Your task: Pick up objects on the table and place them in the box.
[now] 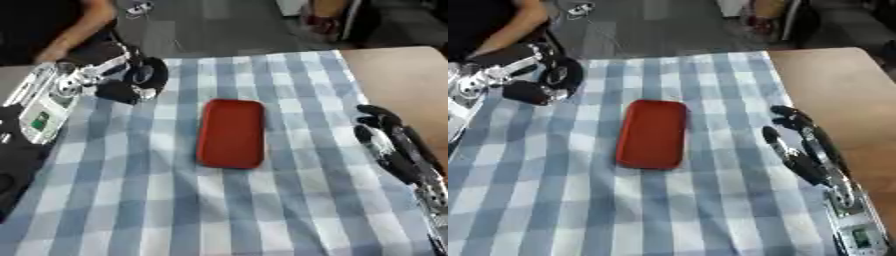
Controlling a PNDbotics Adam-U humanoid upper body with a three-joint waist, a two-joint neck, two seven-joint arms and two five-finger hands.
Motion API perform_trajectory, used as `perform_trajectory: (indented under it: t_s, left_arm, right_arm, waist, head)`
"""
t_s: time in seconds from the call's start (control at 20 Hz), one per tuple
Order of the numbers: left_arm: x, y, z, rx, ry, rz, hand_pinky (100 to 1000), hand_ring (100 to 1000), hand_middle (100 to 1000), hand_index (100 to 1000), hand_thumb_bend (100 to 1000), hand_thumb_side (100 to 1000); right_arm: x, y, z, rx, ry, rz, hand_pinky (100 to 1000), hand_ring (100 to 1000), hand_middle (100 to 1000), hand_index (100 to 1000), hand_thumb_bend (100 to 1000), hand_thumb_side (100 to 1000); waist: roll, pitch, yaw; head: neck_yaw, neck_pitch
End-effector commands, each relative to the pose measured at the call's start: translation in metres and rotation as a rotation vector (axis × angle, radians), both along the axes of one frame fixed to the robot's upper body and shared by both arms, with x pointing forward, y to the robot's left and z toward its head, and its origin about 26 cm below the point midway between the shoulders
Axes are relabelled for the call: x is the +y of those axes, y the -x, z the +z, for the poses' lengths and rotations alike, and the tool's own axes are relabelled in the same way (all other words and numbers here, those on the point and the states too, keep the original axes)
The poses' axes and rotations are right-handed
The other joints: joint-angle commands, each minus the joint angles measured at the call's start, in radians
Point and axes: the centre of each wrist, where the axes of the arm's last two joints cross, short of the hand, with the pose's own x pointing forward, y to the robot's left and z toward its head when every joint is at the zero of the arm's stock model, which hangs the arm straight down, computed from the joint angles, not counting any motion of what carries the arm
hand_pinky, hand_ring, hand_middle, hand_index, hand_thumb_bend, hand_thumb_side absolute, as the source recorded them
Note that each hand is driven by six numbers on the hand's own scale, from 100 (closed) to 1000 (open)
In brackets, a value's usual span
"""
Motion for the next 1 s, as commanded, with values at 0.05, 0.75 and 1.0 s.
perform_trajectory:
  t_s: [0.05,0.75,1.0]
  left_arm:
    - [-0.009,-0.003,0.015,-0.034,-0.013,-0.029,916,711,478,445,100,593]
    - [-0.056,-0.010,0.012,-0.016,-0.028,-0.132,915,709,476,444,100,607]
    - [-0.070,-0.011,0.008,-0.008,-0.023,-0.162,917,707,474,440,100,610]
  right_arm:
    - [-0.002,-0.002,0.008,-0.020,0.015,0.008,899,837,900,918,422,868]
    - [0.001,-0.002,0.007,-0.016,0.008,0.024,899,837,900,919,422,869]
    - [0.002,-0.003,0.008,-0.016,0.006,0.029,899,837,900,918,423,868]
  waist:
    - [-0.001,-0.014,-0.003]
    - [-0.007,-0.013,-0.009]
    - [-0.011,-0.012,-0.014]
  head:
    - [0.002,-0.001]
    - [0.008,-0.007]
    - [0.012,-0.008]
